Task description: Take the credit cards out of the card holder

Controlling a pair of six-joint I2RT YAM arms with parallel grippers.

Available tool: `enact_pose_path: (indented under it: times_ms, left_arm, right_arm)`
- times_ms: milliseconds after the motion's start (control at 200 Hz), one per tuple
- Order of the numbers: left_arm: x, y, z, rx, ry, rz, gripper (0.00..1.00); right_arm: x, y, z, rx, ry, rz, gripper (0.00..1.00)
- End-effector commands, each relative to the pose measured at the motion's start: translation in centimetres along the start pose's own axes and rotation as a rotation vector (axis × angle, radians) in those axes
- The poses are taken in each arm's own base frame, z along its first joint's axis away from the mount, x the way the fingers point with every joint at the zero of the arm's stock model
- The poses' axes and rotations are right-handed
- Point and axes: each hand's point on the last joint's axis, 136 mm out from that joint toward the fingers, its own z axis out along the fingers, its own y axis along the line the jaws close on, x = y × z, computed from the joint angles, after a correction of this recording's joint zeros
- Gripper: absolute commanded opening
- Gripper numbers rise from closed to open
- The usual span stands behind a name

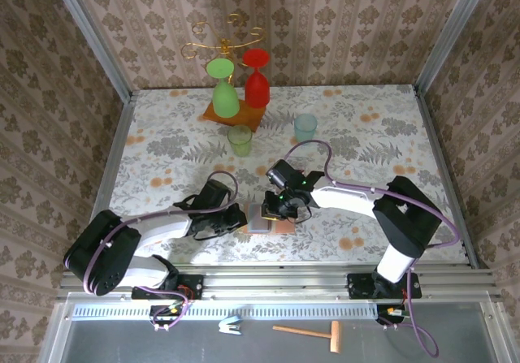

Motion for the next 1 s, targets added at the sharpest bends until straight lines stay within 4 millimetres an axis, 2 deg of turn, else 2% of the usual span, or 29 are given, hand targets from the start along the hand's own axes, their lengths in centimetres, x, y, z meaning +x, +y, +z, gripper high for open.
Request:
enact_pose_path:
  times_ms: [0, 350, 650, 995]
  left_arm:
    - [0.4, 0.3, -0.1, 0.001, 0.005, -0.008, 0.10]
    - [0.3, 0.6, 0.0, -0.010, 0.008, -0.002, 0.10]
    - [0.2, 1.0, -0.1, -0.018, 0.005, -0.007, 0.10]
    - [0.1, 1.3, -0.1, -0.018, 0.002, -0.008, 0.10]
  right_arm:
    - [0.2, 0.7, 0.5, -0.015, 0.021, 0.002, 0.13]
    - [0.3, 0.4, 1.5, 0.004, 0.053, -0.016, 0.15]
    - [0.6, -1.4, 1.8, 0.073, 0.055, -0.021, 0.20]
    - [0.7, -2.7, 1.5, 0.099, 0.048, -0.010, 0.21]
